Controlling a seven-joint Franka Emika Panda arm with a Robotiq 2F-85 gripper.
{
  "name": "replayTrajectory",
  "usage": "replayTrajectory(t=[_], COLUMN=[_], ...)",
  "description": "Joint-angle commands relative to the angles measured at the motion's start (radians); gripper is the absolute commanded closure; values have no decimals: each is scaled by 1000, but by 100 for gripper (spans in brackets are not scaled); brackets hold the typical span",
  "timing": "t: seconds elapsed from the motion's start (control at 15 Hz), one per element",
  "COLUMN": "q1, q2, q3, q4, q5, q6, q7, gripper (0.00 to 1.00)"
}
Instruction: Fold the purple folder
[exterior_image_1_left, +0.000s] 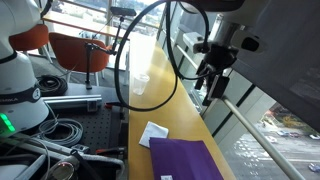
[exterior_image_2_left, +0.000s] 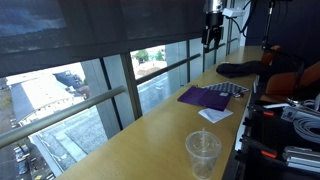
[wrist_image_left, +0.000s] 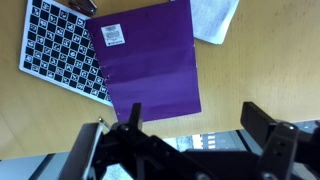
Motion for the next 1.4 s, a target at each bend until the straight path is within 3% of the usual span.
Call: replayTrajectory(t=[0.0,0.6,1.33], q1=[-2,-33,-37], q2=[-111,-209,-202], q3=[-6,-19,-18], q4=[-96,-80,-80], q5=[-32,-38,-33], q6=[20,-61,-51], q7=[24,10,15], gripper=[0,0,0])
